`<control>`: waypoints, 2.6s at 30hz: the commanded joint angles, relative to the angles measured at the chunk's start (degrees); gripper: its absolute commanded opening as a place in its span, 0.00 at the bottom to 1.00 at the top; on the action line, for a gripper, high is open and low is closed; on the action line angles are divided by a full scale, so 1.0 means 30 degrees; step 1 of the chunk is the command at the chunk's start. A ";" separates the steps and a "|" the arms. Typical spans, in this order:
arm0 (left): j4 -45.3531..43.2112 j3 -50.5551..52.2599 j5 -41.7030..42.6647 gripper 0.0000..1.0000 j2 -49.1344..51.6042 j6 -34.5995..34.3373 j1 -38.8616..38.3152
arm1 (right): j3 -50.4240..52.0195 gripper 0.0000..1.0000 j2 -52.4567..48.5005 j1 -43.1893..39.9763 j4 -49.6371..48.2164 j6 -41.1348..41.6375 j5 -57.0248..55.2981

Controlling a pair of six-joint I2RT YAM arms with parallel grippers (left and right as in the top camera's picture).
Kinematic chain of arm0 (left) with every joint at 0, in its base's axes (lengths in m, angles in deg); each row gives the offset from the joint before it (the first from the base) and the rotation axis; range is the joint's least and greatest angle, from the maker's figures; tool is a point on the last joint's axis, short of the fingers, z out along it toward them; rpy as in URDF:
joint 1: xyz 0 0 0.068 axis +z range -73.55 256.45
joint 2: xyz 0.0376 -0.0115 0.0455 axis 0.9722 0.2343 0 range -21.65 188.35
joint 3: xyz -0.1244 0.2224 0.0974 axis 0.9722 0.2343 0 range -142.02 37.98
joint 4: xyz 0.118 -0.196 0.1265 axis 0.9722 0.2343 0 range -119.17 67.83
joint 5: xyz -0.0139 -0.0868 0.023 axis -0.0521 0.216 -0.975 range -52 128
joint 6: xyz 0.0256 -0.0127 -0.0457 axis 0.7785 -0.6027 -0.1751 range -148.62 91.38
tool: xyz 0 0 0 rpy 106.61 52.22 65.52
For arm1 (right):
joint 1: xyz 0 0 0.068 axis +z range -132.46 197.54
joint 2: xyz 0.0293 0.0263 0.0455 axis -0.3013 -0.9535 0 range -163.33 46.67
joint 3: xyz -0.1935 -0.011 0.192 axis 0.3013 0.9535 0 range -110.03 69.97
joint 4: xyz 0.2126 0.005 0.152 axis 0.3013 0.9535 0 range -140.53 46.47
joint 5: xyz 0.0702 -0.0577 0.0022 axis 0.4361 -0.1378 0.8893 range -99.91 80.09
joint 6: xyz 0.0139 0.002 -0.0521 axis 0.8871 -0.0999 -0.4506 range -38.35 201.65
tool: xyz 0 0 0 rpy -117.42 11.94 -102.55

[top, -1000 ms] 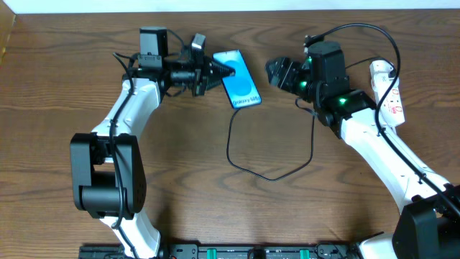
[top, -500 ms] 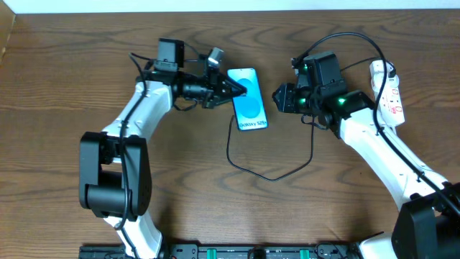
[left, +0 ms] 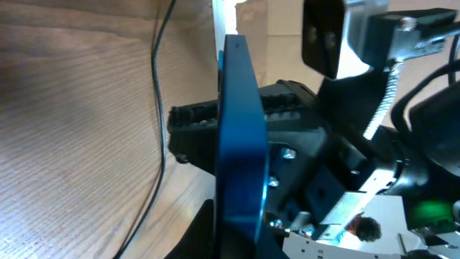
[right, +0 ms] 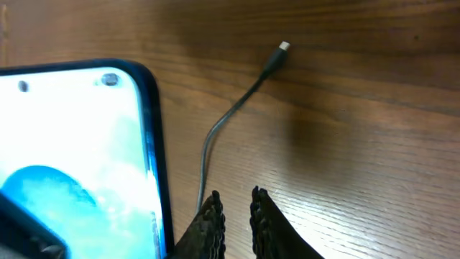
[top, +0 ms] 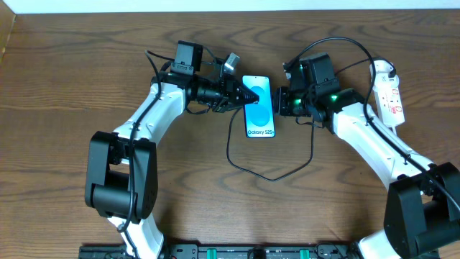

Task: Plug charger to phone and switch on socket
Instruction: 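Lower the phone toward the table between both grippers, then release the right gripper and move it toward the cable end, then grasp the black USB-C cable end with the right gripper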

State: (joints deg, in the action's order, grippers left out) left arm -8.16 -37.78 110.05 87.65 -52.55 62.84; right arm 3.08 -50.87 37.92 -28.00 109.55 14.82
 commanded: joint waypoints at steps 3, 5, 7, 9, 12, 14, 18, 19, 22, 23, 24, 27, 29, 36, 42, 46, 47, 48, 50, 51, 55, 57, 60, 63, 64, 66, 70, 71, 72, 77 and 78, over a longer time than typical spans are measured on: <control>-0.0022 -0.0117 0.0095 0.07 -0.0357 0.0226 -0.0211 | 0.0000 0.12 0.0007 0.1042 -0.0896 0.1676 0.2040; -0.0029 -0.0117 0.0095 0.07 -0.0357 0.0226 -0.0211 | 0.0000 0.11 0.0007 0.1362 -0.1180 0.1778 0.2040; -0.0022 -0.0117 0.0102 0.07 -0.0357 0.0226 -0.0211 | 0.0000 0.11 0.0007 0.1610 -0.1435 0.2018 0.2033; -0.0022 -0.0117 0.0102 0.07 -0.0357 0.0226 -0.0211 | 0.0000 0.10 0.0007 0.1705 -0.1734 0.2142 0.2113; -0.0022 -0.0117 0.0102 0.08 -0.0357 0.0226 -0.0211 | 0.0000 0.10 0.0007 0.1727 -0.2171 0.2455 0.2543; -0.0022 -0.0117 0.0102 0.07 -0.0357 0.0226 -0.0211 | 0.0000 0.09 0.0007 0.1734 -0.2412 0.2718 0.2630; -0.0022 -0.0117 0.0102 0.07 -0.0357 0.0226 -0.0277 | 0.0000 0.09 0.0007 0.1741 -0.3045 0.2849 0.3235; -0.0022 -0.0117 0.0095 0.07 -0.0357 0.0226 -0.0328 | 0.0000 0.09 0.0007 0.1741 -0.3235 0.2849 0.3439; -0.0015 -0.0117 -0.0255 0.07 -0.0357 0.0197 -0.0699 | 0.0000 0.08 0.0007 0.1741 -0.3548 0.3286 0.3621; -0.0022 -0.0117 -0.0474 0.07 -0.0357 0.0153 -0.0852 | 0.0000 0.08 0.0007 0.1778 -0.3687 0.3293 0.3716; -0.0022 -0.0117 -0.0874 0.07 -0.0357 -0.0109 -0.1056 | 0.0000 0.08 0.0007 0.1843 -0.3825 0.3315 0.3854; -0.0029 -0.0117 -0.1902 0.07 -0.0357 -0.0780 -0.1552 | 0.0000 0.08 0.0007 0.2076 -0.4014 0.3337 0.3876; -0.0117 -0.0117 -0.2171 0.07 -0.0357 -0.0845 -0.1851 | 0.0000 0.08 0.0007 0.2171 -0.4022 0.3337 0.3876; -0.0670 -0.0124 -0.2397 0.07 -0.0357 -0.1647 -0.2055 | 0.0000 0.07 0.0007 0.2171 -0.4306 0.3475 0.3869; -0.0750 -0.0124 -0.2390 0.07 -0.0357 -0.1887 -0.1450 | 0.0000 0.08 0.0007 0.2127 -0.3912 0.3293 0.3126; -0.0750 -0.0124 -0.2310 0.07 -0.0357 -0.2572 -0.0015 | 0.0000 0.10 0.0007 0.2127 -0.2696 0.3242 0.1661; -0.0750 -0.0124 -0.2229 0.07 -0.0357 -0.2579 0.0561 | 0.0000 0.11 0.0007 0.2127 -0.2361 0.3235 0.1260; -0.0750 -0.0124 -0.2215 0.07 -0.0357 -0.2579 0.1056 | 0.0000 0.11 0.0007 0.2127 -0.2120 0.3235 0.0954; -0.0801 -0.0131 -0.1880 0.07 -0.0357 -0.2674 0.2310 | 0.0000 0.12 0.0007 0.2127 -0.1698 0.3257 0.0539; -0.0903 -0.0138 -0.1552 0.07 -0.0357 -0.2710 0.2827 | 0.0000 0.12 0.0007 0.2127 -0.1457 0.3264 0.0342; -0.1260 -0.0197 -0.0211 0.07 -0.0364 -0.2776 0.4503 | -0.0022 0.13 0.0000 0.2091 -0.1209 0.3351 -0.0233; -0.1260 -0.0211 -0.0153 0.07 -0.0386 -0.3184 0.5144 | -0.0175 0.13 -0.0044 0.2011 -0.1209 0.3446 -0.0372; -0.1333 -0.0211 -0.0153 0.07 -0.0393 -0.3643 0.5807 | -0.0998 0.14 -0.0590 0.1843 -0.0896 0.3475 -0.0488; -0.1326 -0.0211 -0.0160 0.07 -0.0393 -0.3643 0.6120 | -0.2827 0.14 -0.1931 0.1770 0.0197 0.3461 -0.0546; -0.1326 -0.0211 -0.0160 0.07 -0.0393 -0.3643 0.6142 | -0.3424 0.14 -0.2404 0.1741 0.0510 0.3461 -0.0568; -0.1326 -0.0211 -0.0160 0.07 -0.0393 -0.3643 0.6142 | -0.4750 0.14 -0.3439 0.1727 0.1173 0.3468 -0.0583; -0.1319 -0.0211 -0.0168 0.07 -0.0393 -0.3643 0.6142 | -0.7665 0.30 -0.5770 0.1727 0.3453 0.3803 -0.2076; -0.1326 -0.0211 -0.0175 0.07 -0.0393 -0.3643 0.6142 | -0.8160 0.31 -0.6251 0.1727 0.3847 0.3825 -0.2324; -0.1319 -0.0211 -0.0189 0.07 -0.0393 -0.3643 0.6142 | -0.8626 0.31 -0.6754 0.1727 0.4087 0.3832 -0.2361; -0.1319 -0.0211 -0.0226 0.07 -0.0393 -0.3643 0.6142 | -0.9056 0.33 -0.7949 0.1705 0.3869 0.4422 -0.2361; -0.1319 -0.0211 -0.0226 0.07 -0.0393 -0.3643 0.6142 | -0.9056 0.33 -0.8131 0.1719 0.3832 0.4430 -0.2353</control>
State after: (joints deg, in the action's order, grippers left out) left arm -11.83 -37.78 107.10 86.86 -63.17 81.18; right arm -22.64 -73.88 43.27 -16.31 121.38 8.95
